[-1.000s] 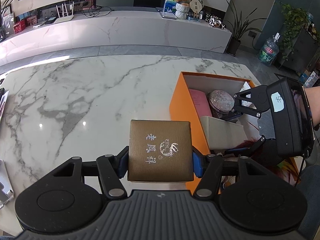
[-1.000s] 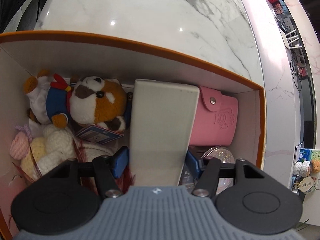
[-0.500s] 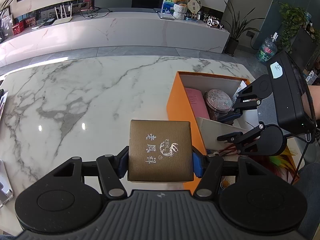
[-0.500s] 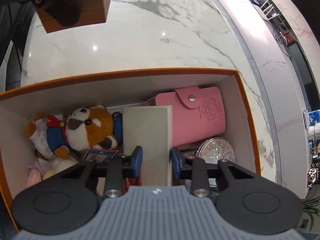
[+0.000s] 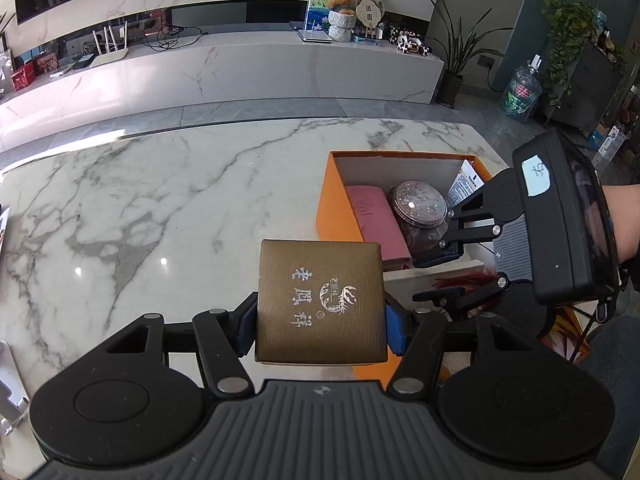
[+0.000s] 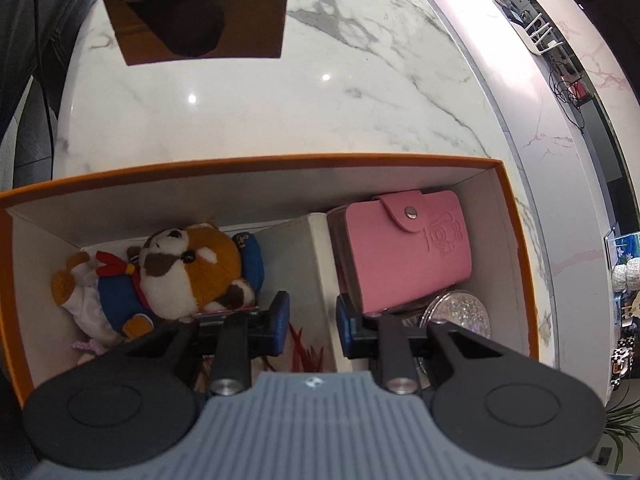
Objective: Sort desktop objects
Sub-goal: 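Lower the white box into the shoebox beside the pink wallet with the right tool, then lower the brown gift box into the shoebox beside the pink wallet with the left tool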
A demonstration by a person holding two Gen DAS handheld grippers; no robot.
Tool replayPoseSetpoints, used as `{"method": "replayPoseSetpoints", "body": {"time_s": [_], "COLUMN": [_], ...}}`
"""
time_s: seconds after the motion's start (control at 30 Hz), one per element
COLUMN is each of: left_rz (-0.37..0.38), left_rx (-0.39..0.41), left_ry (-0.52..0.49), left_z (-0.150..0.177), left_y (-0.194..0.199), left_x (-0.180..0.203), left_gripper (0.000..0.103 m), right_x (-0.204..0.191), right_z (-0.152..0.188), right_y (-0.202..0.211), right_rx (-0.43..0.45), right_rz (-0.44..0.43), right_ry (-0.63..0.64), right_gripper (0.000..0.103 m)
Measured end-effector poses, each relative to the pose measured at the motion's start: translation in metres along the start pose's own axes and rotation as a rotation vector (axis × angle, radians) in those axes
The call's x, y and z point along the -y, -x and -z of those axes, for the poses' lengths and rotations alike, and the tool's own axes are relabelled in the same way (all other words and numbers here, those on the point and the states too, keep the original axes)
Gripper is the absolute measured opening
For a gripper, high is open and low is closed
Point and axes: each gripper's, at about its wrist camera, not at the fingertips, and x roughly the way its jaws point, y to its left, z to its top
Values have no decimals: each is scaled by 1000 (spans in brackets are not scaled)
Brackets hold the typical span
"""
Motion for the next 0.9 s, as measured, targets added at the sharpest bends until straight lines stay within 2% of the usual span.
{"method": "replayPoseSetpoints", "body": {"time_s": [0.1, 0.13, 0.27, 0.3, 0.4, 0.47, 0.53, 0.67, 0.9], "left_rz": [3, 6, 18, 19, 15, 14, 21, 41, 68], "left_rx": [-2, -3, -10, -12, -12, -11, -12, -30, -93], "left_ry": [-17, -23, -55, -65, -102, -123, -148, -203, -238], "left_z": [-3, -3, -6, -8, -13, -18, -22, -30, -46], "left_y": [-2, -3, -4, -4, -5, -7, -10, -23, -61], "left_x": [7, 10, 23, 26, 36, 44, 54, 76, 104], "left_gripper": [70, 70, 70, 70, 70, 70, 70, 70, 70], "right_x": [1, 2, 7, 7, 1, -2, -5, -3, 17], "right_z": [14, 19, 33, 36, 40, 45, 50, 63, 103], "right_y": [3, 1, -10, -12, -5, 6, 15, 25, 62], "right_rx": [-26, -37, -58, -58, -36, -10, 19, 51, 167], "right_rz": [10, 12, -2, -21, -23, -81, -116, -36, 165], "right_ry": [-12, -19, -68, -86, -80, -86, -93, -143, -420], "right_gripper": [41, 42, 41, 36, 35, 30, 29, 27, 30]}}
